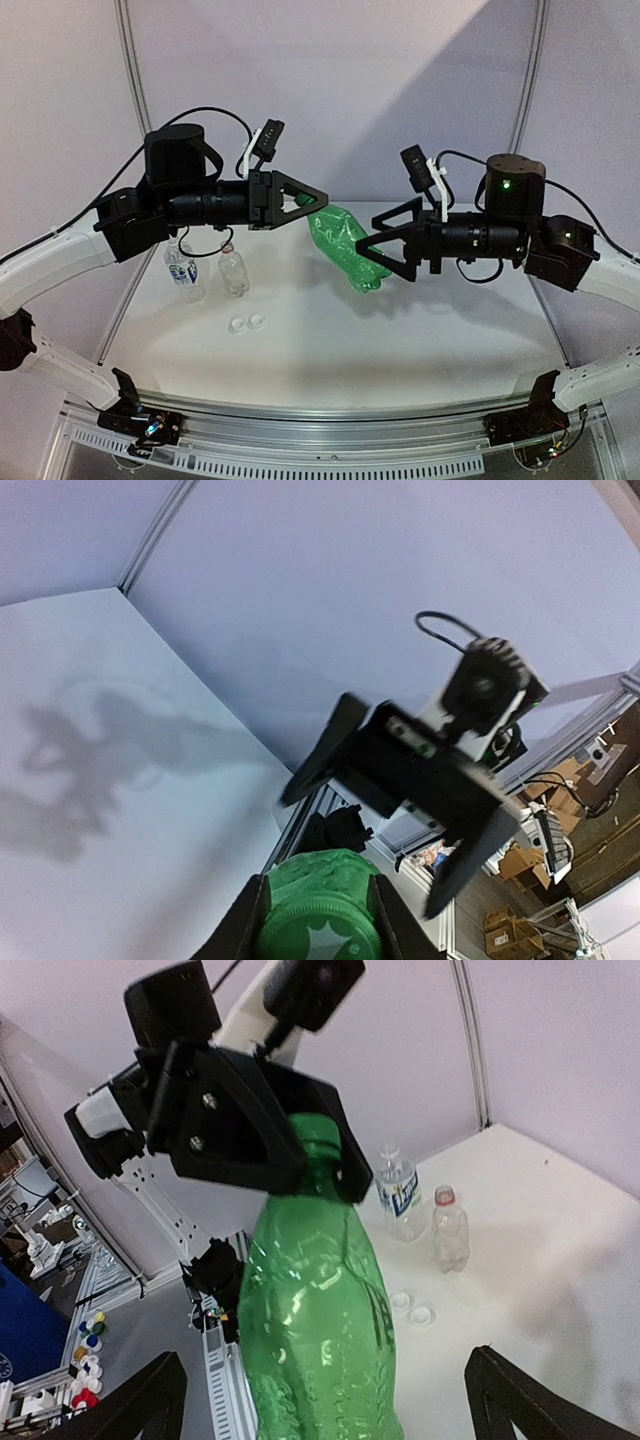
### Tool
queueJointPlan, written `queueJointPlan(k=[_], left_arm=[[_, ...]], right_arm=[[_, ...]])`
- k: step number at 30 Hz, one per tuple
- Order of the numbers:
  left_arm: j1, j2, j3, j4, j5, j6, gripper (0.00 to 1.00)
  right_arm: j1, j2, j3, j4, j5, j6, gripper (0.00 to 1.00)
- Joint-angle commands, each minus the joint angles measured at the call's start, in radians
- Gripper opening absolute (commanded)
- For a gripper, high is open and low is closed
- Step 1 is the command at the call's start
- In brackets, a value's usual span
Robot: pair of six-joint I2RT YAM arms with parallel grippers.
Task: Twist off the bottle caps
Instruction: Pass from the right arm to the left, then pass from the left arm to the right
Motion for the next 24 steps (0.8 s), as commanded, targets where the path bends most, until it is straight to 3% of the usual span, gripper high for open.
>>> queueJointPlan(k=[1,7,11,24], left_arm=[[-0.014,-0.034,-0.025,0.027,-0.024,-0.005,0.00],[-0.014,-0.036,-0.003,-0.006,-0.042,0.014,0.00],[-0.014,-0.036,0.019,-0.047,-0.078,0.019,0.00],[-0.013,-0.036,0.044,-0.098,-0.132,0.013,0.00]], right_arm=[[0.023,0.010,0.088,-0.041,0.128,-0.064,0.99],[0.030,0.081,0.085,-0.015,0.117,-0.029,0.99],[0.045,0.099,0.082,-0.017,0.080,-0.091,0.99],[0.079,0.180,0.081,-0.008,-0.020,-0.168,0.82]])
